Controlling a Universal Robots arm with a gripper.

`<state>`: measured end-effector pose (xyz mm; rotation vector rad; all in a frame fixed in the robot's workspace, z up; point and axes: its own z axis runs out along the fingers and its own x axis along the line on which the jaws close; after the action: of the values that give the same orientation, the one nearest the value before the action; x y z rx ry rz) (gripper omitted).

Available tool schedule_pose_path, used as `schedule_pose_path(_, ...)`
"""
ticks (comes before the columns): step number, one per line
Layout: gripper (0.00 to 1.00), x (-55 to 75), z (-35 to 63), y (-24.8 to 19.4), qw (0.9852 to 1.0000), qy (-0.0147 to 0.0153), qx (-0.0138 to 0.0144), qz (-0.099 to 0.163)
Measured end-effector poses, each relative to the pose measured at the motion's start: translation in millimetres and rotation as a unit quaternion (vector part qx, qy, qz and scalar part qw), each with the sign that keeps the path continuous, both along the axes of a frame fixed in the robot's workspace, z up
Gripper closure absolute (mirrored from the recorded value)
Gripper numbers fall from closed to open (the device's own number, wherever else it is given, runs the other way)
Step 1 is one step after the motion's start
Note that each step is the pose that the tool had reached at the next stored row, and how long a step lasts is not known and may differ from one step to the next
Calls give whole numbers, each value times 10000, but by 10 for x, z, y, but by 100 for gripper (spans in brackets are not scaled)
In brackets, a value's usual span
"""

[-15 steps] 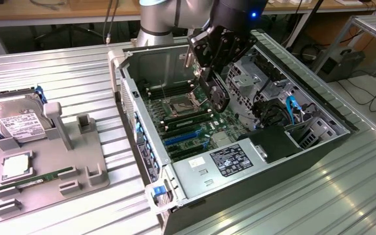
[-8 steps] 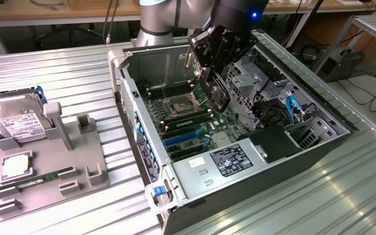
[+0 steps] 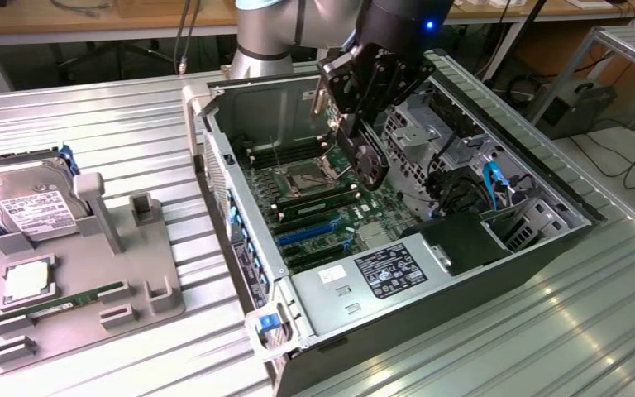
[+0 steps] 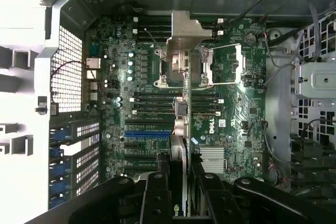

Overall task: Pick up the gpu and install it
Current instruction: 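Insert the gpu into the slot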

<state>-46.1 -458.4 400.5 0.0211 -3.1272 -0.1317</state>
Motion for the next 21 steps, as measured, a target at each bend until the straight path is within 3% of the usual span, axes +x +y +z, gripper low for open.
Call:
schedule_pose_path(1,74,0,0,0,10000,-1,0,5)
schedule_pose_path(3,74,0,-1,0,9994,-5,0,347)
schedule_pose_path(5,74,0,-2,0,9975,-8,0,701)
schedule_pose_path(11,74,0,-3,0,9917,-13,0,1286)
schedule_pose_path(17,74,0,-6,0,9833,-16,1,1822)
schedule_pose_path(19,74,0,-8,0,9797,-18,0,2003)
schedule_pose_path(21,74,0,-11,0,9751,-21,0,2217)
